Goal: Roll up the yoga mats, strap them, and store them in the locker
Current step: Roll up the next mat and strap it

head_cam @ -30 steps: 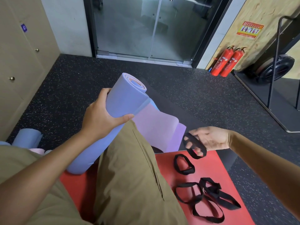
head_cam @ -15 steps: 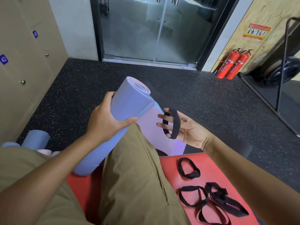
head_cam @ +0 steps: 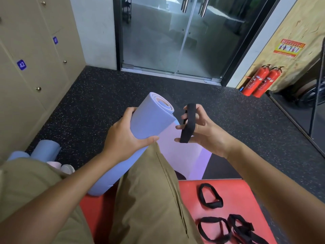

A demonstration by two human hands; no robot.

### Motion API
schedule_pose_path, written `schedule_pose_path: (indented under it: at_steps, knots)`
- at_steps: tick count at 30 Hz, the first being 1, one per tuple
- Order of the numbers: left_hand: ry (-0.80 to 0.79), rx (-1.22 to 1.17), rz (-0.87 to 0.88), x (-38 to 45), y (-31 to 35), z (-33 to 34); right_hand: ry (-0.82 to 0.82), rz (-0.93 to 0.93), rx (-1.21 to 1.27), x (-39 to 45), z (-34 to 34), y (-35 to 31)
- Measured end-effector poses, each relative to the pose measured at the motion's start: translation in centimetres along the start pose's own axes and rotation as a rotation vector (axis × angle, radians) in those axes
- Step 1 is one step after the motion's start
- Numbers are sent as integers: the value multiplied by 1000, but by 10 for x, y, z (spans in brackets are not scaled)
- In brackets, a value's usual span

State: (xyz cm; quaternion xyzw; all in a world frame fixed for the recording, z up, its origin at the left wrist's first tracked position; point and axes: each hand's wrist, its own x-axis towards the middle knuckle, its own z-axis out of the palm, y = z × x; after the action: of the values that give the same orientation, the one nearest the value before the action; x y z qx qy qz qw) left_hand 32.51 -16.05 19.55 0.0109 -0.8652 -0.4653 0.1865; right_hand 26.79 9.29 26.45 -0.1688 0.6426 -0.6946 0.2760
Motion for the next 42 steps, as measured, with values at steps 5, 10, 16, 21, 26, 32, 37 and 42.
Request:
schedule_pose_path:
  at_steps: [5,10,16,21,26,32,37,42]
  knots:
    - [22,-27,6,-2,-3,-5,-14,-127,-441,11,32,-48]
    - [60,-72,-10,-5,-5,-20,-121,-206,-903,42,66,-81]
    - [138,-183,-24,-12,-12,-48,-343,-314,-1179,80,114,-88]
    - [187,-275,-65,-20,-23,-69,-407,-363,-1252,104,150,-84]
    - [234,-327,-89,-29,-31,-87,-472,-431,-1286,120,181,-89]
    - [73,-362,-94,-34,-37,-125,-530,-394,-1286,129,203,-97]
    - [374,-455,-47,-27,0,-161,-527,-396,-1225,126,213,-97]
    - [392,-449,-148,-13,22,-170,-518,-396,-1210,123,217,-97]
